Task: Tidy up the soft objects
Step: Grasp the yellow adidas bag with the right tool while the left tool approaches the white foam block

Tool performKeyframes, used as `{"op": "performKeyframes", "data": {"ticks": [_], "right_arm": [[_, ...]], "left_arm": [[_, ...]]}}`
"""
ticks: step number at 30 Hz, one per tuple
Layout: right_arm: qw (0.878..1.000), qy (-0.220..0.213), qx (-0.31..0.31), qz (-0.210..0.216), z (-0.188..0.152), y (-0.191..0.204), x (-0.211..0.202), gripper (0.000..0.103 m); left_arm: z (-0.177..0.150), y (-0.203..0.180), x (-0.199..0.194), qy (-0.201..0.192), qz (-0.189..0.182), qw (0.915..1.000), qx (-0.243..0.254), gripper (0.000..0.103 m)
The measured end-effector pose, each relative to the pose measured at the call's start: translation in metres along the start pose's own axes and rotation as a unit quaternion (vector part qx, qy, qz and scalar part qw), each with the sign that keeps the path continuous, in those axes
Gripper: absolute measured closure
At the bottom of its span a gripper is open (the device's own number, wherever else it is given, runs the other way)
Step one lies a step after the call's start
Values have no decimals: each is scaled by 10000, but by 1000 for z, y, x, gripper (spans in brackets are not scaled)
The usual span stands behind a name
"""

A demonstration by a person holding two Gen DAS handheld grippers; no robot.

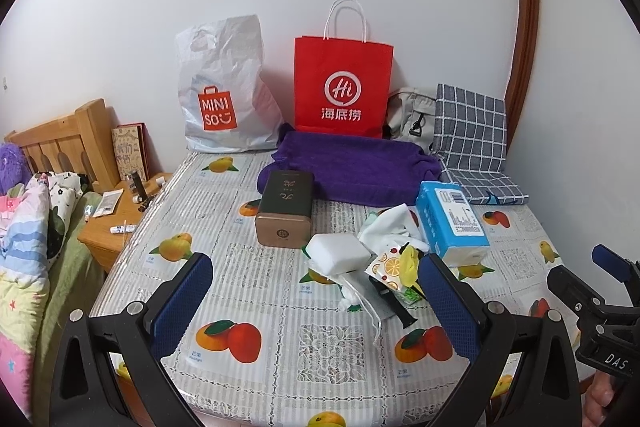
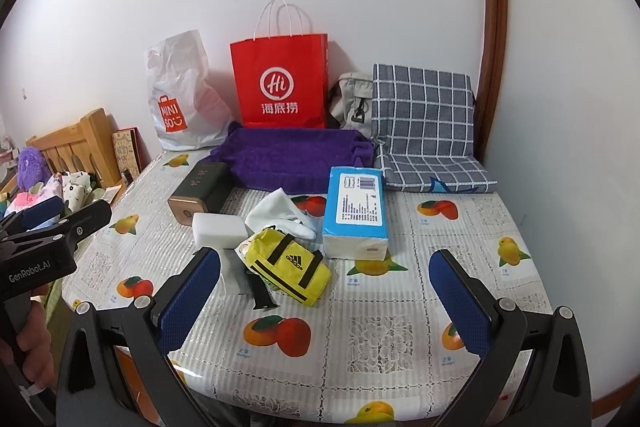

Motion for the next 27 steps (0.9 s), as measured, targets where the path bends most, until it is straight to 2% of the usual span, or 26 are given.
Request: {"op": "performKeyframes", "data": {"ticks": [12, 20, 27], "right_arm": [[9985, 510, -50, 187, -31, -2, 66, 1], [9959, 714, -310, 463, -46, 14, 110, 2], [9922, 953, -408, 698, -53, 24, 141, 7]], "left_arm": [[-22, 24, 60, 562, 102, 9983, -134, 0], [-37, 33, 93, 849, 224, 9960, -151, 0], [-44, 46, 118, 1109, 296, 9931, -247, 0]]}}
Point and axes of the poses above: each gripper's, at about its wrist camera, not at the fingertips, and x roughly the way its jaws point, y to its left, z to its top, the point moved 10 cm from there along x, roughly the way its jaws point, and after that the axes turned 8 degrees about -x, right-handed, at the moved point
